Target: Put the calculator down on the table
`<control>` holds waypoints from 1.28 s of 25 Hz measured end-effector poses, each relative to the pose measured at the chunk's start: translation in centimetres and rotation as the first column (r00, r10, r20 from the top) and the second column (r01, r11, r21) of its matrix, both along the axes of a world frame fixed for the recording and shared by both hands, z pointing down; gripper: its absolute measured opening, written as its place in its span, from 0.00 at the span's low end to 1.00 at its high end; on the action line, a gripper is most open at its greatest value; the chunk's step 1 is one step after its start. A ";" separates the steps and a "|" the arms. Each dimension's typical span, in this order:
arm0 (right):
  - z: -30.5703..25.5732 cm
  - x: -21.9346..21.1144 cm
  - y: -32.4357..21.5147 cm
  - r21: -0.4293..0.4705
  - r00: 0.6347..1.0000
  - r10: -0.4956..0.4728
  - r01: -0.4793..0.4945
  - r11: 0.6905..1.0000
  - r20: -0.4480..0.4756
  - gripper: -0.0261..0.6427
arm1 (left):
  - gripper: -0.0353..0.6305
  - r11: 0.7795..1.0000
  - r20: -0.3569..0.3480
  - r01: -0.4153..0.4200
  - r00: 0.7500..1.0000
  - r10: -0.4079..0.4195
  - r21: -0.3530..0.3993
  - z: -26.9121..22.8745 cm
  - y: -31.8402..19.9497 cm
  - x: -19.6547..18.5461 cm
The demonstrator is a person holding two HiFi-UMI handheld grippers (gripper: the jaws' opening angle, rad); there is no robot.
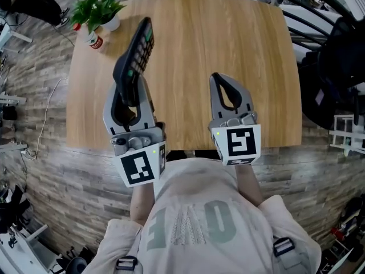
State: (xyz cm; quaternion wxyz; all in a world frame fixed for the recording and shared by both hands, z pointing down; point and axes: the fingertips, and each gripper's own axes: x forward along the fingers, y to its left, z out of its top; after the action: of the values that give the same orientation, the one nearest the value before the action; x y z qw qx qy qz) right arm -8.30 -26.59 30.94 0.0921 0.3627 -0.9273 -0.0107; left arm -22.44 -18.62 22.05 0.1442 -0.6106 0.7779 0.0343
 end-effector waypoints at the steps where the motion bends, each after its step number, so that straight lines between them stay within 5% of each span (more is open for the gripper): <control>1: -0.1 -0.2 0.2 0.002 1.000 0.002 -0.002 1.000 -0.004 0.07 | 0.24 1.000 0.000 -0.002 1.000 0.002 0.000 0.0 -0.2 -0.2; 17: -1.2 1.2 -0.7 0.025 0.996 0.081 -0.082 0.996 0.038 0.07 | 0.24 0.998 -0.016 -0.054 0.998 0.054 -0.011 0.0 -2.0 0.3; 22: -1.6 1.5 -0.6 0.028 0.994 0.090 -0.092 0.995 0.063 0.07 | 0.23 0.984 0.050 -0.164 0.985 0.167 -0.069 -0.3 -3.3 1.7; 26: -1.7 2.0 -0.6 0.021 0.992 0.097 -0.099 0.995 0.078 0.07 | 0.23 0.906 0.134 -0.363 0.909 0.396 -0.216 -0.7 -6.1 3.6; 32: -0.4 6.3 -0.9 -0.015 0.980 0.183 -0.182 0.983 0.084 0.07 | 0.24 0.697 0.228 -0.453 0.723 0.652 -0.556 0.2 -8.7 6.8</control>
State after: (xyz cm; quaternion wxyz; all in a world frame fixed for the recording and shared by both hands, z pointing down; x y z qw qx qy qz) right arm -2.02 -27.44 30.58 0.0544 0.4460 -0.8932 0.0164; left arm -15.63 -27.35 22.23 0.1360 -0.8290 0.4877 -0.2376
